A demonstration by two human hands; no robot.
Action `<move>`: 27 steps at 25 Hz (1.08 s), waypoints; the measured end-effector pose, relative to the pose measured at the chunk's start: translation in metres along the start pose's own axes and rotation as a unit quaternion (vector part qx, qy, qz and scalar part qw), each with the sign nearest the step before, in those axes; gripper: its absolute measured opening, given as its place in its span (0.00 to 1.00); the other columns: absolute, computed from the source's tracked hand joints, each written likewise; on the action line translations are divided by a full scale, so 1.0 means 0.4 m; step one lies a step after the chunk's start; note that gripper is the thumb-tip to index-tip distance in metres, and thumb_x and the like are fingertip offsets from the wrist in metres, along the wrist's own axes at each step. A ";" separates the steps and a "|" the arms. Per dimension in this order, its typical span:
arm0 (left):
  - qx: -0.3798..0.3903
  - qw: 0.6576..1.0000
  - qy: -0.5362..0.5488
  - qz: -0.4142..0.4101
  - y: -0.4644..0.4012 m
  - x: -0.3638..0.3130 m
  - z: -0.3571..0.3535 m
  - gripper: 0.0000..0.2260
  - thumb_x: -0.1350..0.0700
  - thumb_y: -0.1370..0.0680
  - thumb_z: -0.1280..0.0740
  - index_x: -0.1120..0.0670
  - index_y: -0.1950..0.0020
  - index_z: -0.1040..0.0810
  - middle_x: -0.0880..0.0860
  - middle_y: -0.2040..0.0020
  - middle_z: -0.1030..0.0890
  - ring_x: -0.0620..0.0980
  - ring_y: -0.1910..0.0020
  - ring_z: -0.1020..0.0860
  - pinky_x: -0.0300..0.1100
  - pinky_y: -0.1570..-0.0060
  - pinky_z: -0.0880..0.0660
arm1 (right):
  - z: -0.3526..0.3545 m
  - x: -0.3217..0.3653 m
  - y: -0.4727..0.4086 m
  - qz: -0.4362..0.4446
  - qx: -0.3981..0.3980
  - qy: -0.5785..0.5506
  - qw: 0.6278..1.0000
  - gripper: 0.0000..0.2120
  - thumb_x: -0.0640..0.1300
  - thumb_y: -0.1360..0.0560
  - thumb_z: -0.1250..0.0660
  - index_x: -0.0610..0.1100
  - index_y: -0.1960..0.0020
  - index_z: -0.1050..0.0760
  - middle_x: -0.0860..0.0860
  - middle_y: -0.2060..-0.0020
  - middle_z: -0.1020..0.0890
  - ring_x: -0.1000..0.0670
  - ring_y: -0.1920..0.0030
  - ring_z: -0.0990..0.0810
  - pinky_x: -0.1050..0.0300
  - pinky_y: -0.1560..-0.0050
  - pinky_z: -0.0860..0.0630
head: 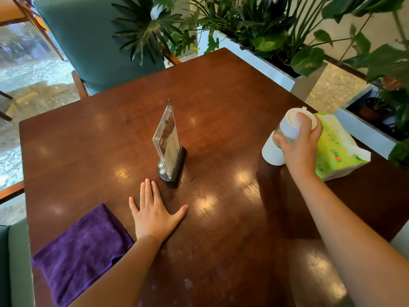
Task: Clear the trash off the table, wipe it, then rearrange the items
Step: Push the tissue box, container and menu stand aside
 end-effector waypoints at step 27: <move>0.043 0.999 0.013 -0.010 0.005 -0.004 0.022 0.48 0.28 0.37 0.60 0.55 0.24 0.55 0.54 0.22 0.54 0.50 0.25 0.62 0.60 0.28 0.62 | -0.087 0.612 0.254 0.061 0.160 -0.125 0.977 0.47 0.65 0.33 0.32 0.55 0.25 0.54 0.42 0.24 0.48 0.41 0.25 0.48 0.39 0.35 0.32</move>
Point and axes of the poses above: each hand's wrist, its own y-axis away from the middle knuckle, its own z-axis out of the back of the hand, x = y × z, the point moved 1 cm from there along -y, towards the middle knuckle
